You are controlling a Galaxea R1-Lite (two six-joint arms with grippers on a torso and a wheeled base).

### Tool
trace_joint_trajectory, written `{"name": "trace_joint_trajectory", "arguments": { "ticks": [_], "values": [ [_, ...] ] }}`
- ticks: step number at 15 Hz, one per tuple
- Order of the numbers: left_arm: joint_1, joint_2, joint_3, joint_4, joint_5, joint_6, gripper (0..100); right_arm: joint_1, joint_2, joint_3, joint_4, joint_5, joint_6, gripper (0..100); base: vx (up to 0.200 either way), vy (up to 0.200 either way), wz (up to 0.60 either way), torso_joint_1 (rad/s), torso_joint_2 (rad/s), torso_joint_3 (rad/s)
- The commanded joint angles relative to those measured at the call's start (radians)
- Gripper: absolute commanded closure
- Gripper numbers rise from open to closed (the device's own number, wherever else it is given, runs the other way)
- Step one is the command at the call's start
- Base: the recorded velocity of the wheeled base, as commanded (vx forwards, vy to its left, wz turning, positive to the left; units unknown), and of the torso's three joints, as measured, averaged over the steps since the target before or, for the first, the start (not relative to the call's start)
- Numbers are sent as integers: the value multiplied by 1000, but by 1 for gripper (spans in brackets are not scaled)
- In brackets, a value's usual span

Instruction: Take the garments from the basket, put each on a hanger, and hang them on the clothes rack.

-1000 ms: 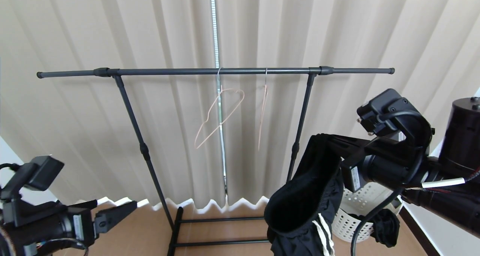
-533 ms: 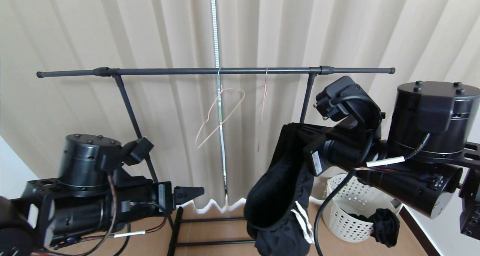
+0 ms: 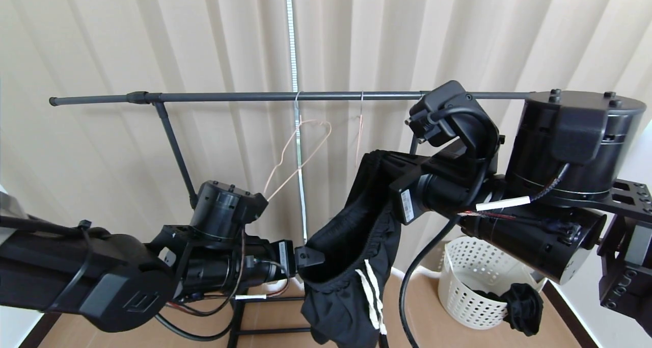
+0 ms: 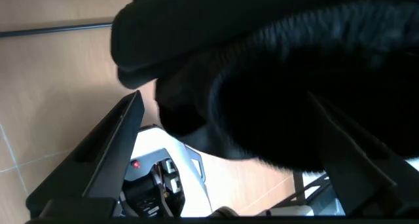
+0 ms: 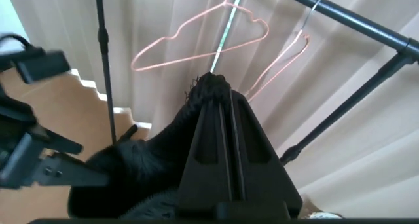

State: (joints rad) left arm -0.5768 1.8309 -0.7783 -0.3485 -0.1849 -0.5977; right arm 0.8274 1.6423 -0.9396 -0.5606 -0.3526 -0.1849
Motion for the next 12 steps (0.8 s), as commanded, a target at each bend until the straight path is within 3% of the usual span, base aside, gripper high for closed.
{"name": "trace_joint_trajectory", "arguments": {
  "ticks": [1, 8, 9, 12],
  "values": [
    [-9, 76, -42, 0, 1, -2, 0, 22, 1, -24, 1, -3, -1, 100, 0, 0, 0, 0, 0, 0],
    [-51, 120, -58, 2, 18, 2, 0, 24, -36, -16, 1, -19, 2, 100, 0, 0, 0, 0, 0, 0],
    [-58, 120, -49, 2, 31, 4, 100, 7, -41, -15, 1, -19, 2, 100, 0, 0, 0, 0, 0, 0],
    [-72, 103, -24, 2, 73, 4, 100, -27, -58, -10, 1, -20, 15, 100, 0, 0, 0, 0, 0, 0]
  ]
}}
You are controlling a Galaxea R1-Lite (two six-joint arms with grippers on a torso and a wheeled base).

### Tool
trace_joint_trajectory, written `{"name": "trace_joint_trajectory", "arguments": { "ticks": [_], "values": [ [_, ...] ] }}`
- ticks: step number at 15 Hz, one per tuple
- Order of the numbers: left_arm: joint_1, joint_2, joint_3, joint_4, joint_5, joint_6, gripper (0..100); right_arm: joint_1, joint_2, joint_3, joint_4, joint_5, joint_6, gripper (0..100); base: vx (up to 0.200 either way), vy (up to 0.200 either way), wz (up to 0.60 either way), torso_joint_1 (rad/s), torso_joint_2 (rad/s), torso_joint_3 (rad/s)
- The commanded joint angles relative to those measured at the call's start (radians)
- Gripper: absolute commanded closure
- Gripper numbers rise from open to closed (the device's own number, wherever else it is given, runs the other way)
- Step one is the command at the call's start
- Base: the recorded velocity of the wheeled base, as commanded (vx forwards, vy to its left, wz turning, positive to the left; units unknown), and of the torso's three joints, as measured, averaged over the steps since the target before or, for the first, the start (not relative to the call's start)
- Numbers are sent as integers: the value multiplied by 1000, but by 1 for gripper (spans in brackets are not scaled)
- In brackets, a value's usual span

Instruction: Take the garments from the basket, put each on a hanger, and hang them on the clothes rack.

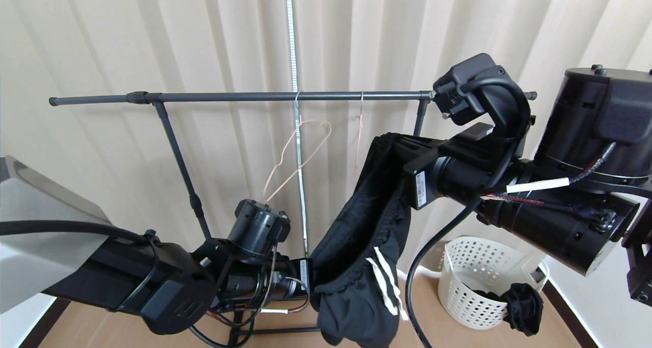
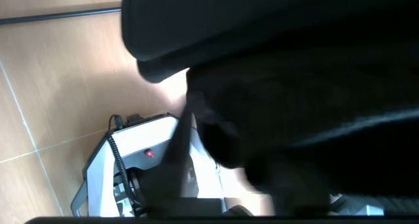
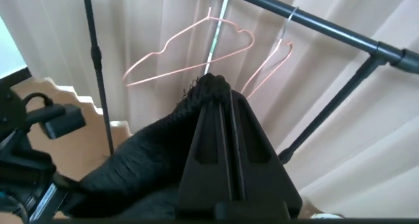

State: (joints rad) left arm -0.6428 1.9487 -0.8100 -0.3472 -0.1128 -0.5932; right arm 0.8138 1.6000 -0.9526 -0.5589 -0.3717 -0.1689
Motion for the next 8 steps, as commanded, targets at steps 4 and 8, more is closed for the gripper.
{"name": "trace_joint_trajectory", "arguments": {
  "ticks": [4, 8],
  "values": [
    [2, -189, 26, 57, 19, 35, 100, -55, -14, 8, 2, -19, 51, 100, 0, 0, 0, 0, 0, 0],
    [34, -251, -250, 464, 249, 240, 100, -55, -12, 83, 14, -47, 54, 100, 0, 0, 0, 0, 0, 0]
  ]
}}
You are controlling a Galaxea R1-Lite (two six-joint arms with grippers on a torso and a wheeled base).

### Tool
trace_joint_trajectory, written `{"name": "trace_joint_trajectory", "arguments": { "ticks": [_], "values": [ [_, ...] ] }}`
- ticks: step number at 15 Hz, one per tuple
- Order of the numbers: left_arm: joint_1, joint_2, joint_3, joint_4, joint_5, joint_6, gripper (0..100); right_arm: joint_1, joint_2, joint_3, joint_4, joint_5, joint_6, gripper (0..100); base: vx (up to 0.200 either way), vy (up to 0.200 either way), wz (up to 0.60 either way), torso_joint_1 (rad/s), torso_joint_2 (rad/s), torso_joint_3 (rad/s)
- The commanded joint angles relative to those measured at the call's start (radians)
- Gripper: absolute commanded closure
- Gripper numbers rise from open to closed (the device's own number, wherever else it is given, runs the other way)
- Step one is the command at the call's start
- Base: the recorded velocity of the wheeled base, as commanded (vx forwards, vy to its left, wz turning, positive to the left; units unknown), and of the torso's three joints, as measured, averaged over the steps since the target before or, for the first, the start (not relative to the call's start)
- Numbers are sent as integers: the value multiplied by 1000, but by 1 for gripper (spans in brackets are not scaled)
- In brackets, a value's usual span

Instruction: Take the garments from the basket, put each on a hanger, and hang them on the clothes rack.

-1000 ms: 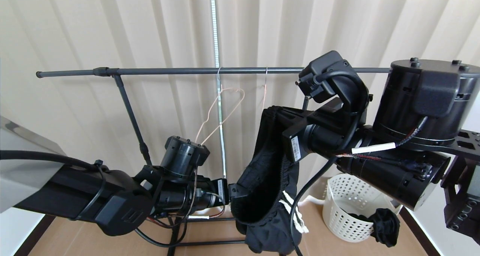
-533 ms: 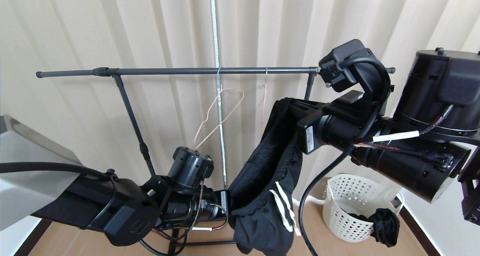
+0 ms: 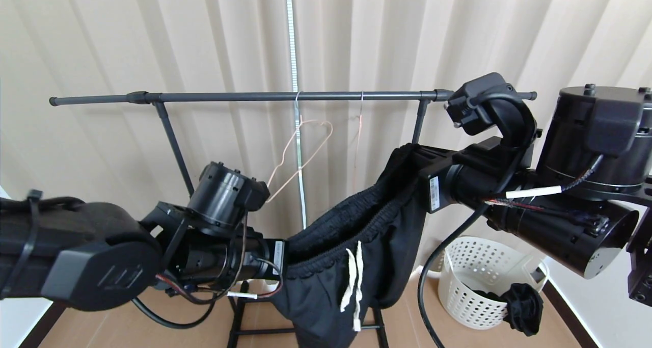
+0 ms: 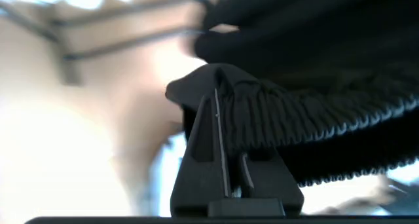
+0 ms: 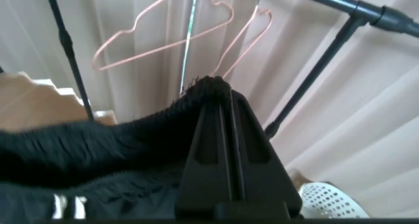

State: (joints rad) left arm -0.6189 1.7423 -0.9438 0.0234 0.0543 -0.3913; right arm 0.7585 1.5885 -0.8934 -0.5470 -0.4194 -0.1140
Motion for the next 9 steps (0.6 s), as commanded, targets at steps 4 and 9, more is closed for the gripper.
{"name": "trace_joint_trajectory", "arguments": {
  "ticks": [4, 9],
  "values": [
    [8, -27, -208, 291, 286, 163, 100, 2, 1, 100, 29, -1, -9, 100, 0, 0, 0, 0, 0, 0],
    [67, -52, -193, 374, 315, 163, 100, -67, -42, 108, 185, -6, -13, 100, 0, 0, 0, 0, 0, 0]
  ]
}}
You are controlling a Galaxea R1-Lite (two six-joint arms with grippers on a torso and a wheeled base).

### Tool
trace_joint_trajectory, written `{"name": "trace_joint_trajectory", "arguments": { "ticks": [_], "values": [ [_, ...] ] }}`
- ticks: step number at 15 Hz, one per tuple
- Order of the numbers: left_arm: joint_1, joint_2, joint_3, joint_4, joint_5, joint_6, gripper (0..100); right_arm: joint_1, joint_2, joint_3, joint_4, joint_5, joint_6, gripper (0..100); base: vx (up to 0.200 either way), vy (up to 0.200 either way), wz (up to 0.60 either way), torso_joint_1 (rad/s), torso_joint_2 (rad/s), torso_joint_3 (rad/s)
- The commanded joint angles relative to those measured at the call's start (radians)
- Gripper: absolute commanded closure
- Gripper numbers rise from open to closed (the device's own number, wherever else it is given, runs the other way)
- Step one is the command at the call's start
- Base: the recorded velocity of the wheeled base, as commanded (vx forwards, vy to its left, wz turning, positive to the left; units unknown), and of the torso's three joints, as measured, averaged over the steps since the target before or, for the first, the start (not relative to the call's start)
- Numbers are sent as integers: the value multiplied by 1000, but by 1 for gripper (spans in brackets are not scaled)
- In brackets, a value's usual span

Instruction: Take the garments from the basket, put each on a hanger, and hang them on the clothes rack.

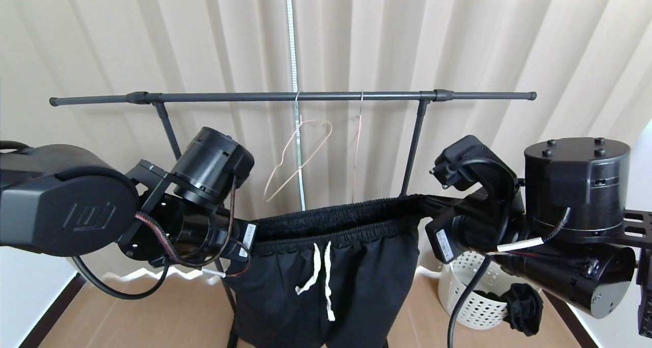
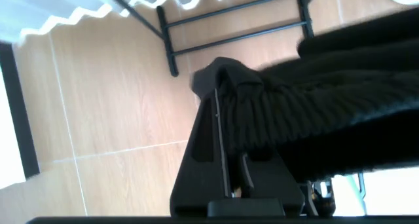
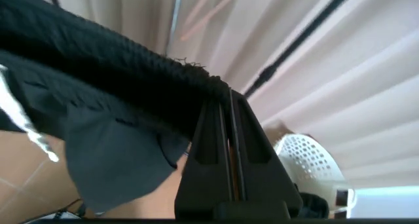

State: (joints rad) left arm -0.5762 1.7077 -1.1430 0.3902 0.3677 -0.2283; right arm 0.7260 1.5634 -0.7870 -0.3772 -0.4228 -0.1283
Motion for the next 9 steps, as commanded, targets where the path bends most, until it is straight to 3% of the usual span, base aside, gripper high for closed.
{"name": "trace_joint_trajectory", "arguments": {
  "ticks": [1, 5, 8, 9],
  "values": [
    [48, -34, 22, 7, 0, 3, 100, -77, -19, 5, 17, -2, 1, 100, 0, 0, 0, 0, 0, 0],
    [108, -92, 72, 7, -7, 6, 100, -189, -40, 29, 15, 1, 1, 100, 0, 0, 0, 0, 0, 0],
    [118, -111, 80, -1, -18, 4, 100, -204, -52, 34, 17, 6, 1, 100, 0, 0, 0, 0, 0, 0],
    [105, -105, 29, -1, -44, 3, 100, -200, -82, 57, 20, 10, -1, 100, 0, 0, 0, 0, 0, 0]
  ]
}}
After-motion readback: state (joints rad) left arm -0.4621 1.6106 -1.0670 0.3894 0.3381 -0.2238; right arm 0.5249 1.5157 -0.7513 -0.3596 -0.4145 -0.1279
